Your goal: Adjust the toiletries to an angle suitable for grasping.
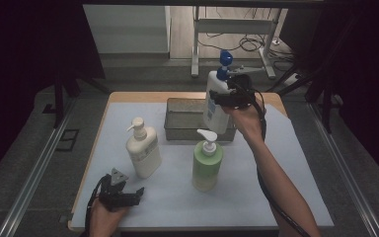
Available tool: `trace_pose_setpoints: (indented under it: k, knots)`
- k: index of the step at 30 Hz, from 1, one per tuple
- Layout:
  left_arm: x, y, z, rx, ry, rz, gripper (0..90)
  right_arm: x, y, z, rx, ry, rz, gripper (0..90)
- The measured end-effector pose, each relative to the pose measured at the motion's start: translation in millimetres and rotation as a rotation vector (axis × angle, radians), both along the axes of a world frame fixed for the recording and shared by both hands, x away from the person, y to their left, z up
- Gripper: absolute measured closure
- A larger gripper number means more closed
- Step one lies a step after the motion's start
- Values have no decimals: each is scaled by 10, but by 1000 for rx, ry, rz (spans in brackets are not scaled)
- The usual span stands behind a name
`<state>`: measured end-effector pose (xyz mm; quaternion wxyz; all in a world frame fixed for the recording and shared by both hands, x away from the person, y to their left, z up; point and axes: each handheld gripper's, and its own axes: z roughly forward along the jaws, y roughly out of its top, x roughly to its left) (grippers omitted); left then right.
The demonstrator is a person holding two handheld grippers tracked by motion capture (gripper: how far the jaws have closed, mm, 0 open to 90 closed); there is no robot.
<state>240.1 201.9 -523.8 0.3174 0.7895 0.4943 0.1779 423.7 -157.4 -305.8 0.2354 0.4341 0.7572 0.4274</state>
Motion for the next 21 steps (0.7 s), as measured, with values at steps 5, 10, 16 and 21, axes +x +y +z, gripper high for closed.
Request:
trace_pose_setpoints:
  k: [5, 10, 16, 21]
  knots:
    - [0, 0, 0, 0, 0, 0, 108, 91, 88, -22, 3, -11, -11, 401]
    - [0, 0, 0, 0, 0, 0, 108, 212, 189, -78, 3, -18, -21, 401]
    - [0, 0, -1, -1, -1, 0, 108, 324, 254, -180, 28, -21, -25, 401]
    - [0, 0, -1, -1, -1, 0, 108, 389, 299, -254, 31, -21, -29, 401]
